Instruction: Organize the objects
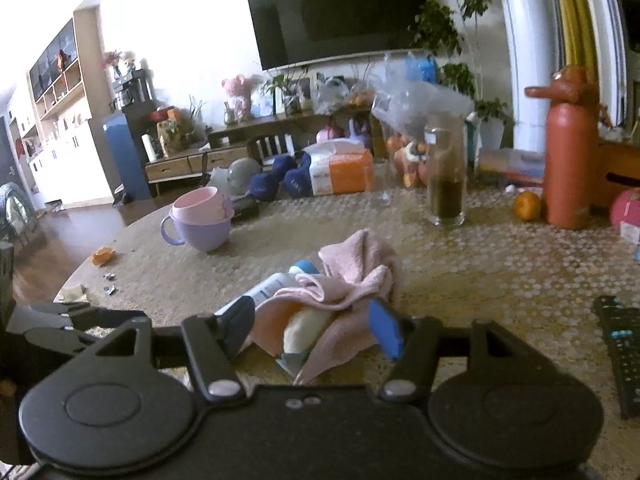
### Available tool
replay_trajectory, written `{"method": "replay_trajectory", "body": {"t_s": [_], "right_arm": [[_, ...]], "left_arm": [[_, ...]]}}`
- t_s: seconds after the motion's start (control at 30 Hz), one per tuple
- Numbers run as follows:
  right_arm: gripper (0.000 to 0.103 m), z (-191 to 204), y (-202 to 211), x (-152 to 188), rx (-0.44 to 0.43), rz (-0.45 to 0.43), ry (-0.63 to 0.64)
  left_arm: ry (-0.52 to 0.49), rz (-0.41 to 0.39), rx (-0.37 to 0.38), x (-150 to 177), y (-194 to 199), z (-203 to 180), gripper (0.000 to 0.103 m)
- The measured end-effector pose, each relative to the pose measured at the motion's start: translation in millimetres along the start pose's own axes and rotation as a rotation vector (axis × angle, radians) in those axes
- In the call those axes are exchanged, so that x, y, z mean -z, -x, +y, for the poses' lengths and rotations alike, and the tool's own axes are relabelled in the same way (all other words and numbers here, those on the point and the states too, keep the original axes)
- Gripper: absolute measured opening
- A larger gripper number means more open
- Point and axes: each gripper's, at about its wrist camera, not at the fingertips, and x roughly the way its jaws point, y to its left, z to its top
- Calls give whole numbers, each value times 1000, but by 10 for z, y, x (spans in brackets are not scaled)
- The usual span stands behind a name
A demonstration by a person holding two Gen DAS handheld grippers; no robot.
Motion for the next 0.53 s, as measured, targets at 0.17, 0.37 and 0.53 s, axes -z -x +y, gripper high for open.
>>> {"method": "replay_trajectory", "body": {"t_s": [0.17, 0.37, 0.53], "right_arm": [[64, 53, 97, 86, 32, -13, 44], [64, 20, 132, 172, 30, -2, 28], [64, -1, 144, 191, 31, 2, 17]], "left_arm": [[-20, -52, -22, 1, 145, -134, 103], [-54, -81, -59, 0, 207, -252, 103], [-55, -67, -57, -8, 168, -255, 103]]}}
